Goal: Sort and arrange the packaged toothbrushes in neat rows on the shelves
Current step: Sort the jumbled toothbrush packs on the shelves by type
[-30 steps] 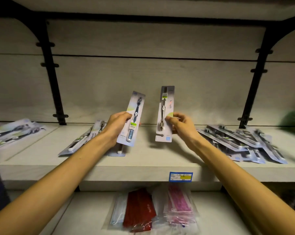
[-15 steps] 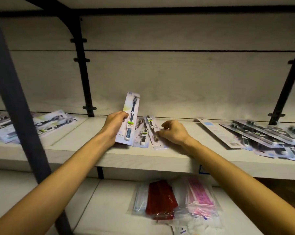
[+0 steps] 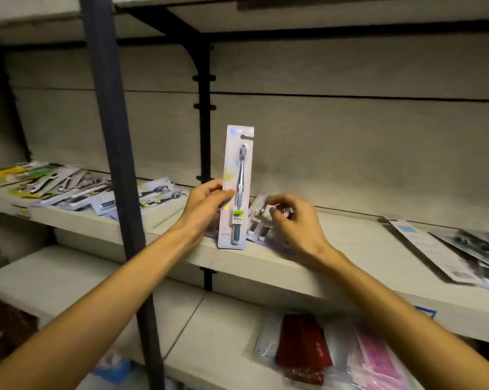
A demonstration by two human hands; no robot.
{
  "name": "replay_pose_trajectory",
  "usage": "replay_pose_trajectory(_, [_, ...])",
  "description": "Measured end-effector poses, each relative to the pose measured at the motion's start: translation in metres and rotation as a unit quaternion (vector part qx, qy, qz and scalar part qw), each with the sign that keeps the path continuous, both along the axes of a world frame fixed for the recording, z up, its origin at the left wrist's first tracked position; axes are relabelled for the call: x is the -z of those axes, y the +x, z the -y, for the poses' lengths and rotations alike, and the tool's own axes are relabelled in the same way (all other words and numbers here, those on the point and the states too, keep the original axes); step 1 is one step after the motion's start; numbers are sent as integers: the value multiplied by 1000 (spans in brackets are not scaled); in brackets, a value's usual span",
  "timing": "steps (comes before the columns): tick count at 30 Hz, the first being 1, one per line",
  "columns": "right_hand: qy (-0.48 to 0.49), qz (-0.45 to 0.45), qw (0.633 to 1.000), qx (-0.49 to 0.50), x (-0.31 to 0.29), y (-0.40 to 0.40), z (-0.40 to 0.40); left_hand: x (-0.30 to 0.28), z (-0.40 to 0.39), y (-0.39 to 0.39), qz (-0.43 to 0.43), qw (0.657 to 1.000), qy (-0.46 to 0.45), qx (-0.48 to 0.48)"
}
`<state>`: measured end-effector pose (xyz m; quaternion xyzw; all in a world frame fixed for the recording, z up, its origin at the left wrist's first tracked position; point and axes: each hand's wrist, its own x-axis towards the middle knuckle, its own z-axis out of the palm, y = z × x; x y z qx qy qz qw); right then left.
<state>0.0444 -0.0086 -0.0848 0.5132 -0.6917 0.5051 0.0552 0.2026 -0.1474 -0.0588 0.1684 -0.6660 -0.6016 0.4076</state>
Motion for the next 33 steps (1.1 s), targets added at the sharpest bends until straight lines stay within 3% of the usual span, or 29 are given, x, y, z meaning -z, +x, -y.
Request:
replay_pose_trajectory(6, [9,-28,995,-91,3,51,60,-7,14,78,-58,985,-128,-105])
replay_pose_trajectory(12, [10,-12,994,-105,6,98,131,-4,55,147,-189,932,-178,-253])
replay_pose_trajectory(15, [5,38,996,-75,9,106,162,4,82,172,-238,907,-178,-299])
replay_pose_trajectory(19, [82,-13,997,4,12,111,191,17,137,189,-241,919,-78,-301])
replay_pose_trajectory(21, [131,-71,988,39,14,112,201,21,169,189,-201,934,-20,-295])
replay_pose_trajectory(26, [221,-127,961,110,16,112,215,21,242,157,56,984,8,-169])
replay_pose_trajectory(30, [242,-142,949,147,14,107,214,9,271,121,190,971,-92,-113])
replay_pose_trajectory(33, [257,-132,946,148,10,103,210,2,278,104,259,927,-252,-102])
